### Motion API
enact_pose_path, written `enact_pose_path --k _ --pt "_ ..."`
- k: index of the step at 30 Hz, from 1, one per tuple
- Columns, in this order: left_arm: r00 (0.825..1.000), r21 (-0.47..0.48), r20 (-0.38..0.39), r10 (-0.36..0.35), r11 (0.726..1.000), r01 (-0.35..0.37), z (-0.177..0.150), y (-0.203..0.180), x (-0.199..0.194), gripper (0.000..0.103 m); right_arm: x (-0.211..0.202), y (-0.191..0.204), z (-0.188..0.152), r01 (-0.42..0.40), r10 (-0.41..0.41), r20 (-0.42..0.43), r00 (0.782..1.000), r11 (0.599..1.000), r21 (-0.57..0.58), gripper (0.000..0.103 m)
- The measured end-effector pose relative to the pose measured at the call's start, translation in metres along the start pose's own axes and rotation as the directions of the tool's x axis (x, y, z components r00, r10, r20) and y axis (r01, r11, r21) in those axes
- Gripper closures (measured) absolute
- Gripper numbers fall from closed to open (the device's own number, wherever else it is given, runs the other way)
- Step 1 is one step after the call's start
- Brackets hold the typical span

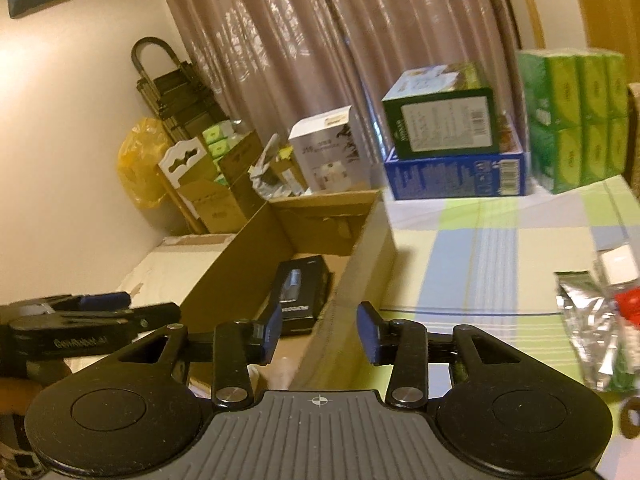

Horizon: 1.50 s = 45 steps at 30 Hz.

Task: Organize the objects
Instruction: 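Carry the FLYCO box and cable into the cardboard box and open both tools, then move both tools back from the box toward the remaining items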

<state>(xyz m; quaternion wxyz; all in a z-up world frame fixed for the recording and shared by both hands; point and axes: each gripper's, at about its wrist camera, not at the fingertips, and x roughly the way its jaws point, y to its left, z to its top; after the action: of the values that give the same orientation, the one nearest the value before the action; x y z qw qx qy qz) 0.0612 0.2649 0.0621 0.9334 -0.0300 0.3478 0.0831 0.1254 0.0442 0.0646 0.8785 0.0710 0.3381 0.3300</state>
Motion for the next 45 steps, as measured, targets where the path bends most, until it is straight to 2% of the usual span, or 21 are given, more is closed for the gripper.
enact_pose_path --k 8,10,18,24,28,32,39,45 --pt "0.997 0.013 0.056 -0.057 0.998 0.056 0.000 -0.041 -0.039 0.013 -0.068 -0.039 -0.032 0.126 -0.127 0.048 0.991 0.992 0.021 0.058" --pt "0.994 0.025 0.068 -0.084 0.996 0.082 0.000 -0.058 -0.048 0.008 -0.084 -0.054 -0.041 0.164 -0.166 0.051 0.985 0.986 0.038 0.056" --pt "0.975 0.075 0.075 -0.208 0.976 0.203 -0.008 -0.131 -0.060 0.001 -0.144 -0.114 -0.077 0.328 -0.335 0.059 0.941 0.940 0.096 0.049" --pt "0.960 0.122 0.036 -0.277 0.955 0.271 -0.016 -0.187 -0.046 0.001 -0.162 -0.158 -0.094 0.378 -0.388 0.042 0.921 0.913 0.156 0.048" --pt "0.953 0.142 0.006 -0.302 0.944 0.298 -0.019 -0.219 -0.025 0.001 -0.158 -0.178 -0.100 0.397 -0.405 0.029 0.914 0.906 0.147 0.048" --pt "0.951 0.143 -0.031 -0.307 0.941 0.308 -0.027 -0.242 0.003 0.001 -0.139 -0.198 -0.107 0.395 -0.396 -0.011 0.918 0.911 0.118 0.048" --pt "0.955 0.163 -0.095 -0.281 0.942 0.293 -0.046 -0.265 0.062 0.001 -0.090 -0.233 -0.117 0.378 -0.371 -0.086 0.925 0.921 0.091 0.048" --pt "0.957 0.168 -0.118 -0.265 0.945 0.282 -0.059 -0.275 0.109 0.001 -0.058 -0.252 -0.120 0.385 -0.383 -0.102 0.918 0.923 -0.001 0.048"
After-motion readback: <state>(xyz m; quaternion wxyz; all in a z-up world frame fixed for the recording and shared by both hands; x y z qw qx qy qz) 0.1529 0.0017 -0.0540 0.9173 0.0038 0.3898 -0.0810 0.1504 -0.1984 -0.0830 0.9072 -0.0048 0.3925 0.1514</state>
